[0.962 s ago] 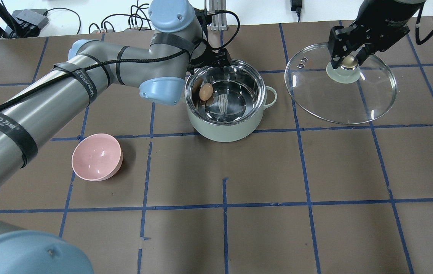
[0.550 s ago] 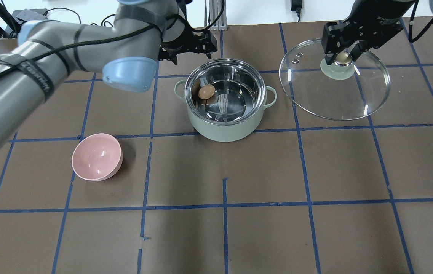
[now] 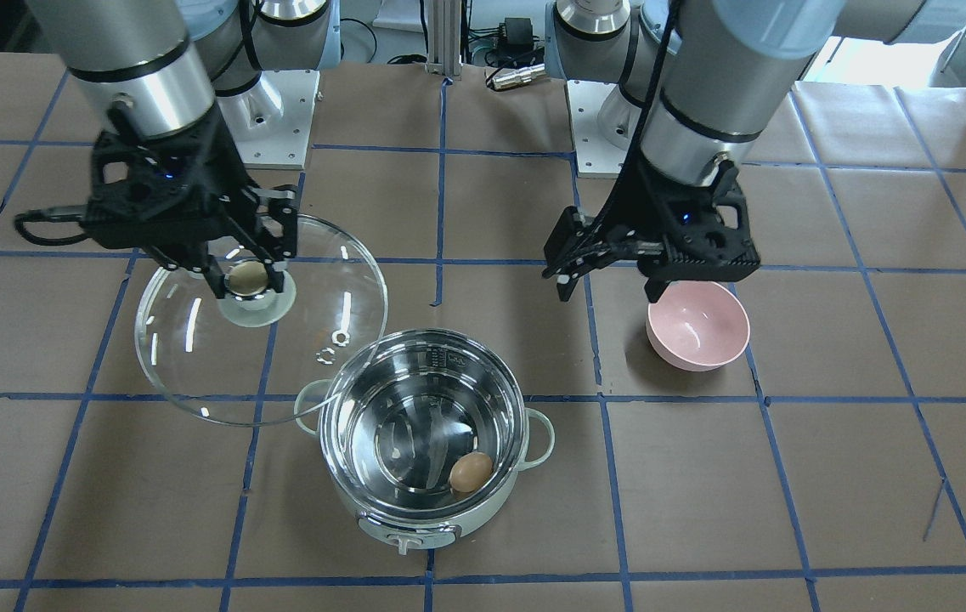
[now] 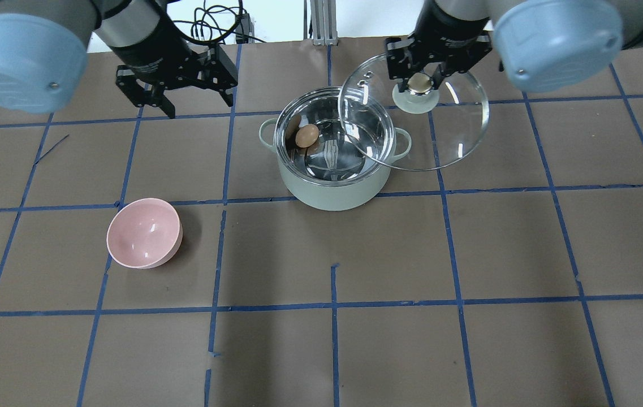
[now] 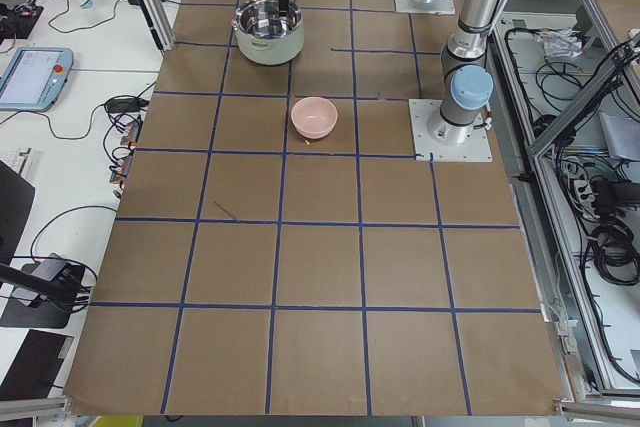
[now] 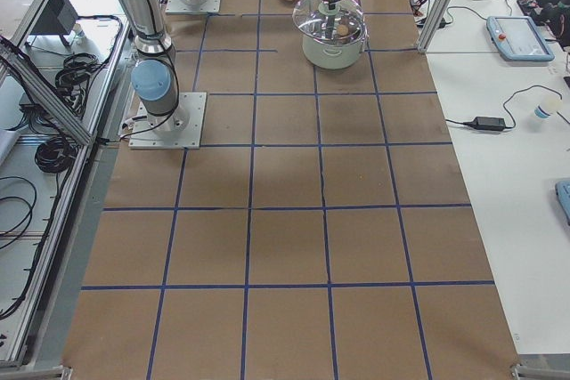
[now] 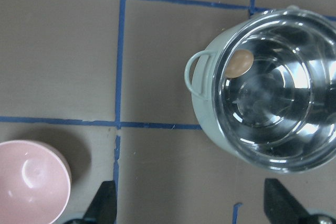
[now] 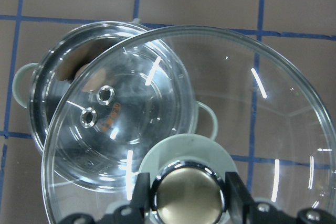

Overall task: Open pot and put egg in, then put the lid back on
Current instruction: 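Lower the glass lid back onto the pot with the right gripper while left retreats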

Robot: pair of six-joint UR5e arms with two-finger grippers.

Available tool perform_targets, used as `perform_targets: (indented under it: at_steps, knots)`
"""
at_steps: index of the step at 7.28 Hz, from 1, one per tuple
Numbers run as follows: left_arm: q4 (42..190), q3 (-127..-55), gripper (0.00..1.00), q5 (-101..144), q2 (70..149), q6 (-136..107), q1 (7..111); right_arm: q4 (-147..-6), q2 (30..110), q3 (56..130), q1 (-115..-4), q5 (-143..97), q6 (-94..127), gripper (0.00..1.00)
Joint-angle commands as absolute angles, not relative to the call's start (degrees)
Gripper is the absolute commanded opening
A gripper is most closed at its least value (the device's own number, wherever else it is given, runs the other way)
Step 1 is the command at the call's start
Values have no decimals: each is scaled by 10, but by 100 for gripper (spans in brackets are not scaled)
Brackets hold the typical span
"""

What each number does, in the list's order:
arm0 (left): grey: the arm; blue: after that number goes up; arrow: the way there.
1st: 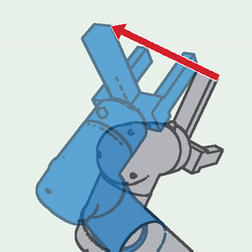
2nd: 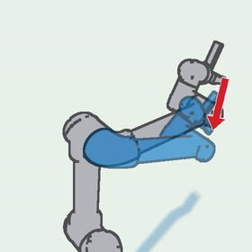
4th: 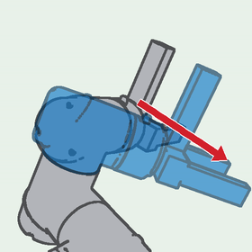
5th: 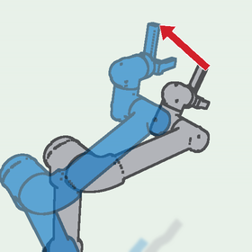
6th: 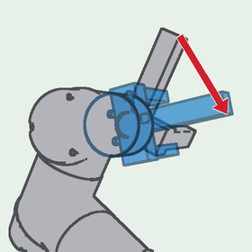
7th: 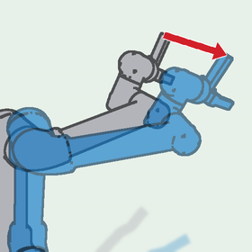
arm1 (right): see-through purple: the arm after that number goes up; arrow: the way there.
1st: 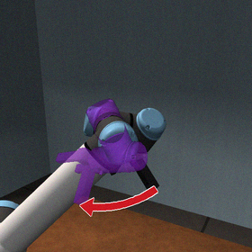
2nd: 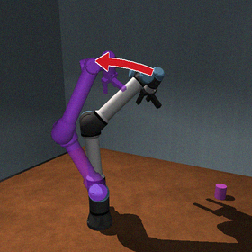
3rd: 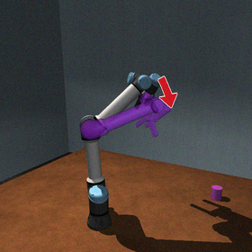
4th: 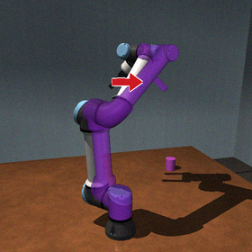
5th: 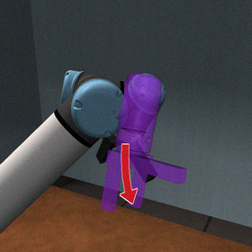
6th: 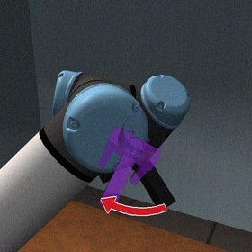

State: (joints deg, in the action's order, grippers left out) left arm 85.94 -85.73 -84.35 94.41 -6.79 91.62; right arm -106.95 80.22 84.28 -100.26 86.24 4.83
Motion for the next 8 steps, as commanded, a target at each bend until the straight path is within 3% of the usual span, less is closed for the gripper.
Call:
perform_targets:
  at_steps: [1,4,8]
  knots:
    - [963,-823,99,-905,915,-29,900,-1137,745,835,-1067,860,103,48]
    - [992,-808,99,-907,903,-42,907,-1146,703,831,-1085,848,104,48]
    - [958,-857,100,-907,860,-11,912,-1162,676,824,-1085,847,84,48]
